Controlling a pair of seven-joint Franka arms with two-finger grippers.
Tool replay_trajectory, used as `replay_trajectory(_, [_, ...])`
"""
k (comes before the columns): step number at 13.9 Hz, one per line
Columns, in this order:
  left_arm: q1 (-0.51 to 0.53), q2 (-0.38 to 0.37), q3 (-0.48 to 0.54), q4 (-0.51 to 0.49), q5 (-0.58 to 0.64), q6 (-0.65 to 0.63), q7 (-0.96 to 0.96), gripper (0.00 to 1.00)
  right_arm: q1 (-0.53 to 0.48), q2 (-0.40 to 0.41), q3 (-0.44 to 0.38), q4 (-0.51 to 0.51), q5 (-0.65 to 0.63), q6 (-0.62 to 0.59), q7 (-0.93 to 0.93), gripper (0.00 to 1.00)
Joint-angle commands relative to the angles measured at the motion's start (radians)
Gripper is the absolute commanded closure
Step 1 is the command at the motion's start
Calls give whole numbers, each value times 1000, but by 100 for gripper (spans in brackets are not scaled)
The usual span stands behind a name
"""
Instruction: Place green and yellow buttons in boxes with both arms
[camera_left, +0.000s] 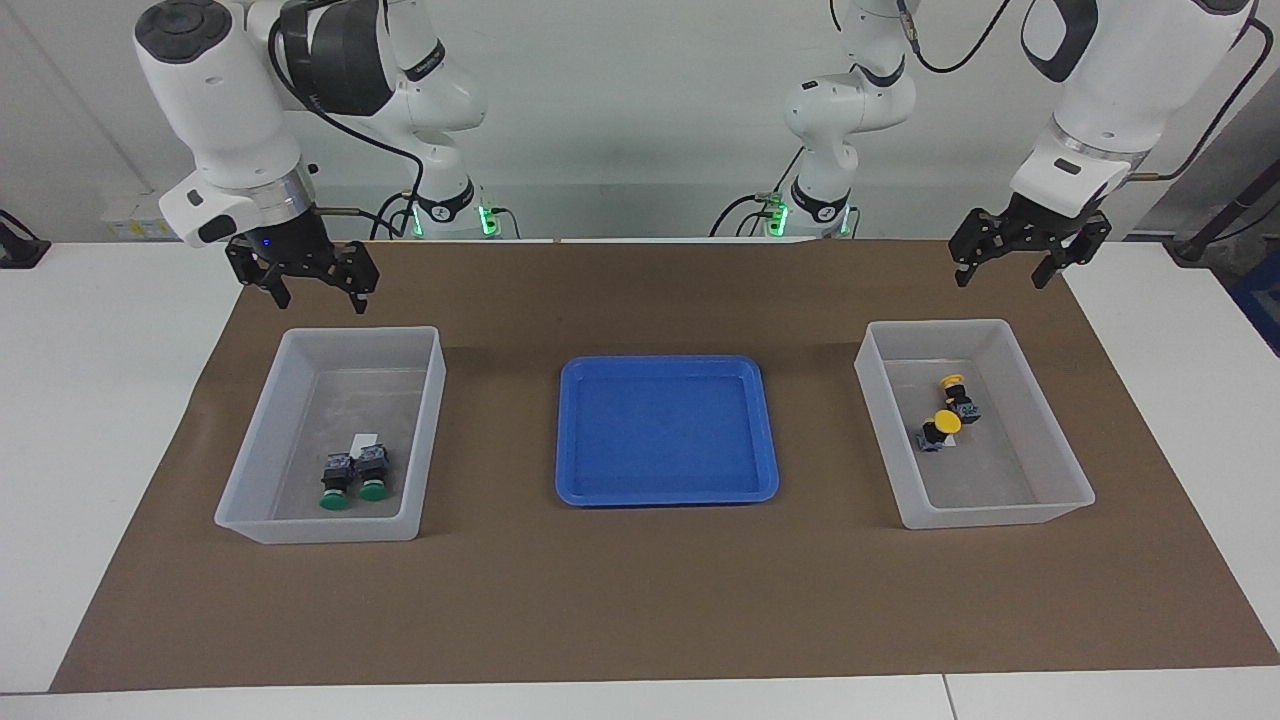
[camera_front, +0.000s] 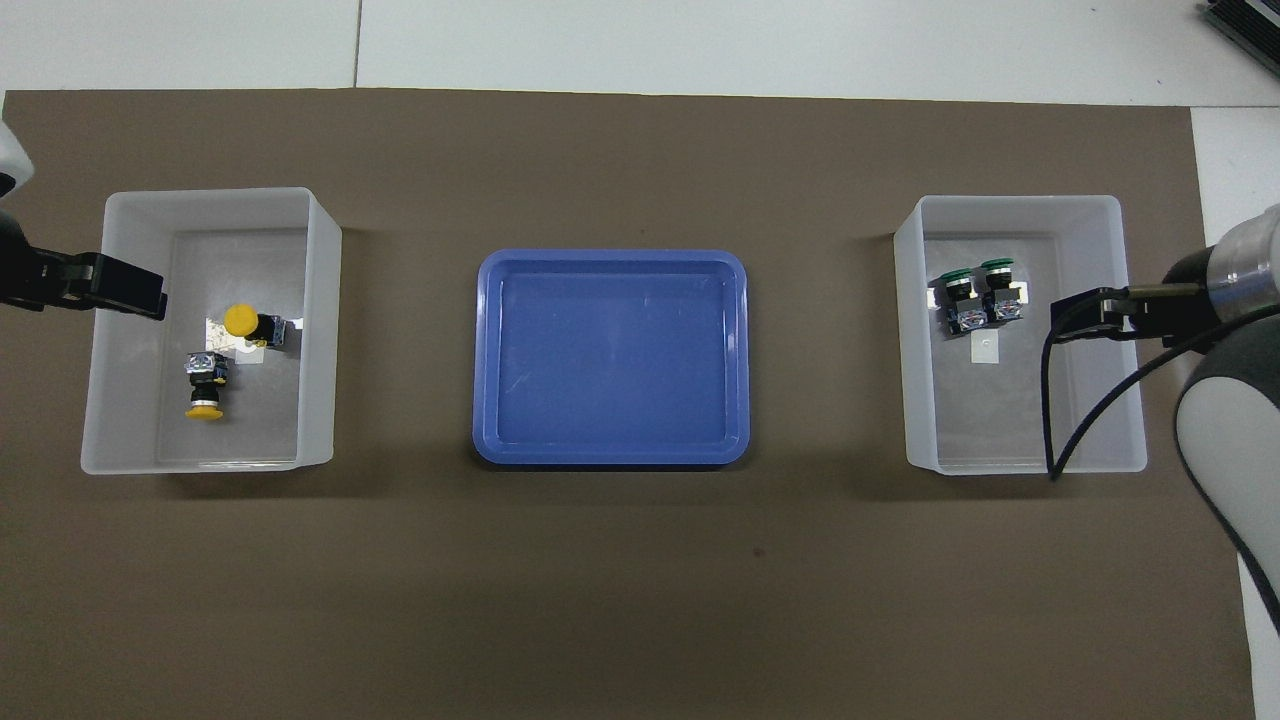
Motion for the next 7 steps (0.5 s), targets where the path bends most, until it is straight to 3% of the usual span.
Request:
replay_trajectory(1, [-9,0,3,-2,-5,-14,-5,0,-13,-14,5,-3,18,-16,5,0])
replay_trajectory(7, [6,-6,4,-12,-5,-23,-2,0,-14,-14,5,-3,17,-15,5,0])
